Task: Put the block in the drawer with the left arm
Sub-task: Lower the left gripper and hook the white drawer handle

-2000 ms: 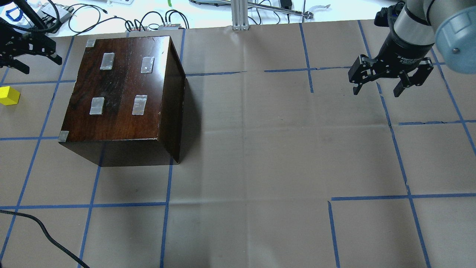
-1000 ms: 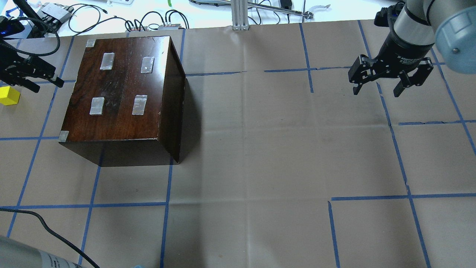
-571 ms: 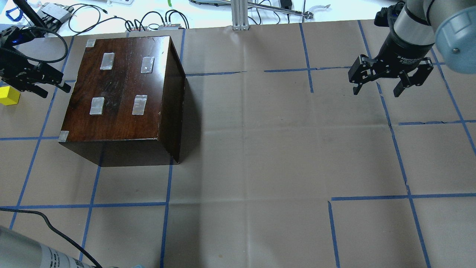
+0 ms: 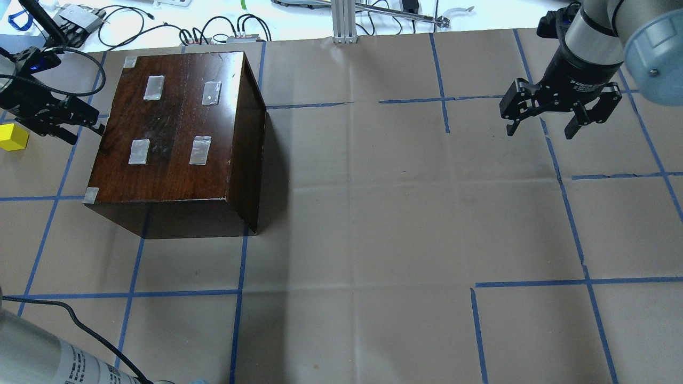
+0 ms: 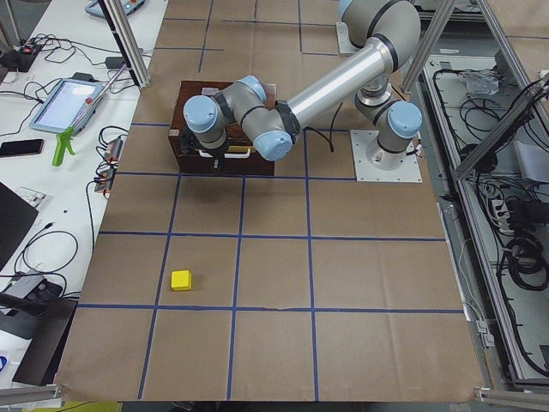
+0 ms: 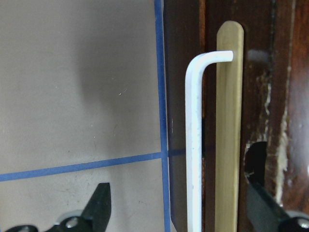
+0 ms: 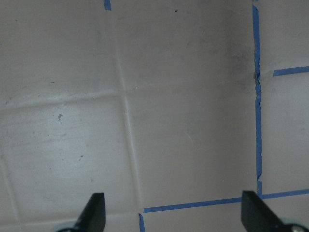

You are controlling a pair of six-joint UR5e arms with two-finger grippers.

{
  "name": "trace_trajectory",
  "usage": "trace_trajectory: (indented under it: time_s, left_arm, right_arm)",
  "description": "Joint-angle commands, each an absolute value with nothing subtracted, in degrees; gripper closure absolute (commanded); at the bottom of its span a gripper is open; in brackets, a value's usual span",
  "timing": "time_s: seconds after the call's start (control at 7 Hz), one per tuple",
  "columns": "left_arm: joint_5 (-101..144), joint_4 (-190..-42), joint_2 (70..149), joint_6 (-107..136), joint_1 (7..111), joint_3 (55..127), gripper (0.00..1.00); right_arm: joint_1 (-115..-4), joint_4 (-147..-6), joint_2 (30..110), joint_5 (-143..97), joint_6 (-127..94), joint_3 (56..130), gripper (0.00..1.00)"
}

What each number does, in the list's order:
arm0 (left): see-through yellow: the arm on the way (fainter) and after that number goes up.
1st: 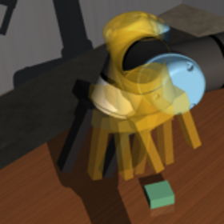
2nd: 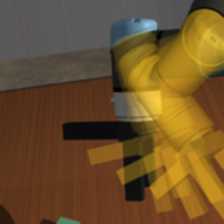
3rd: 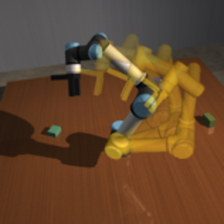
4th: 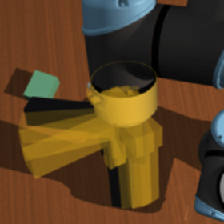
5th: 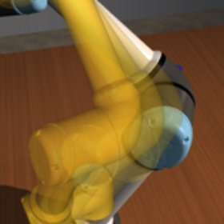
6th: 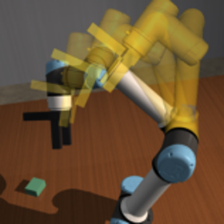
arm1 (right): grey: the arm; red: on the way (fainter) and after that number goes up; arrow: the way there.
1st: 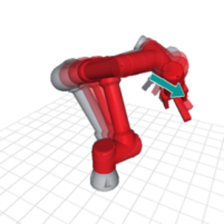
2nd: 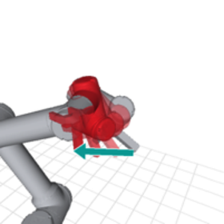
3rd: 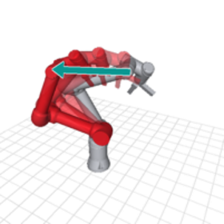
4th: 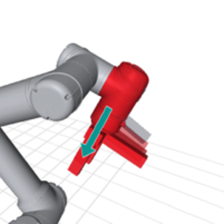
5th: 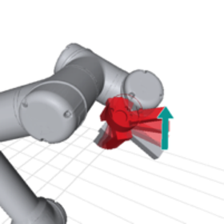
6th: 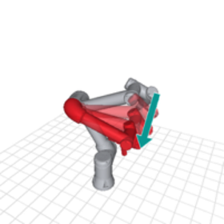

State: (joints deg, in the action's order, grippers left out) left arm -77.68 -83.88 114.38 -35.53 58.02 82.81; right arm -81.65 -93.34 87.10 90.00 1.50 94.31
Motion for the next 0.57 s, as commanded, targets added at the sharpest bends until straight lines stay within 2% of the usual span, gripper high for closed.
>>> trace_trajectory:
  time_s: [0.0,0.43]
  left_arm:
    - [-77.5,-83.1,115.9,-35.3,58.1,82.8,0.02]
    - [-77.3,-82.0,117.7,-35.0,58.4,82.4,0.02]
  right_arm:
    - [-81.7,-93.3,87.1,90.0,1.5,94.3,0.0]
    - [-81.7,-93.3,87.1,90.0,1.5,94.3,0.0]
